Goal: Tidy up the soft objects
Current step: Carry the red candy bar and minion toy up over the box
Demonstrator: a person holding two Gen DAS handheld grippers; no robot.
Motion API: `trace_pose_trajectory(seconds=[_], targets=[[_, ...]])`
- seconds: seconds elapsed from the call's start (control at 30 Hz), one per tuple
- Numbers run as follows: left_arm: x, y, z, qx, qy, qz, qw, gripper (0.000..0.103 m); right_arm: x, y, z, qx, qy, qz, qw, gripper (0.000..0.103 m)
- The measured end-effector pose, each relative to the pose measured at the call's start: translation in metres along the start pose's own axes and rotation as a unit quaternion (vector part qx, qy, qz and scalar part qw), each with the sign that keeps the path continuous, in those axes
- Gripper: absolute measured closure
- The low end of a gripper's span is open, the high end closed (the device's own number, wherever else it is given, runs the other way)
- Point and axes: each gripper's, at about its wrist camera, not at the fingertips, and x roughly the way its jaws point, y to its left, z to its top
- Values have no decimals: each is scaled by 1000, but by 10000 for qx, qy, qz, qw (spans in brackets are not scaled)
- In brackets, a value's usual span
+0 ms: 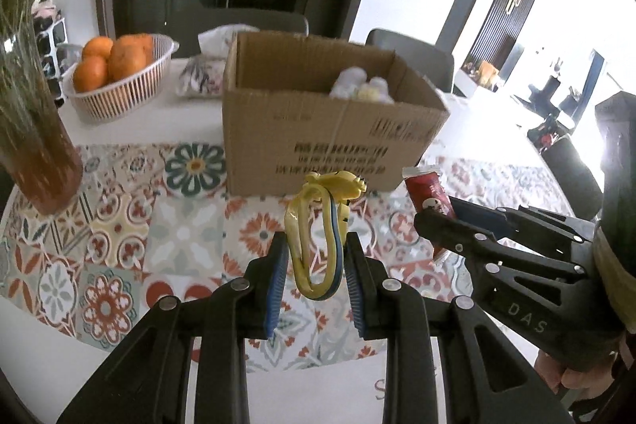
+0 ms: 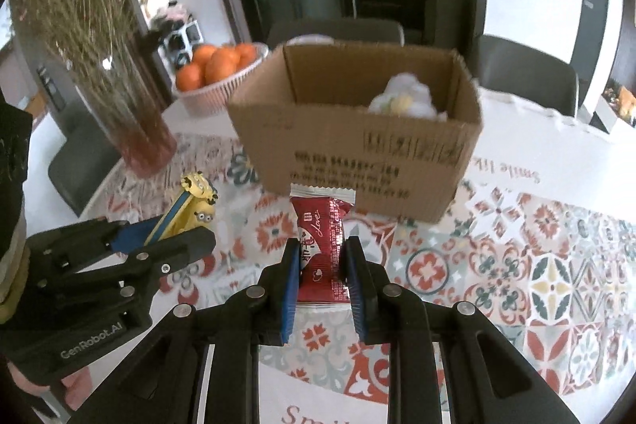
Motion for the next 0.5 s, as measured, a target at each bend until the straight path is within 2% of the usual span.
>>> trace_pose_trajectory(seconds=[0.5], targets=[[-28, -12, 49, 219, -652, -33, 9976, 75, -32, -7, 39, 249, -682, 27, 9974, 79]])
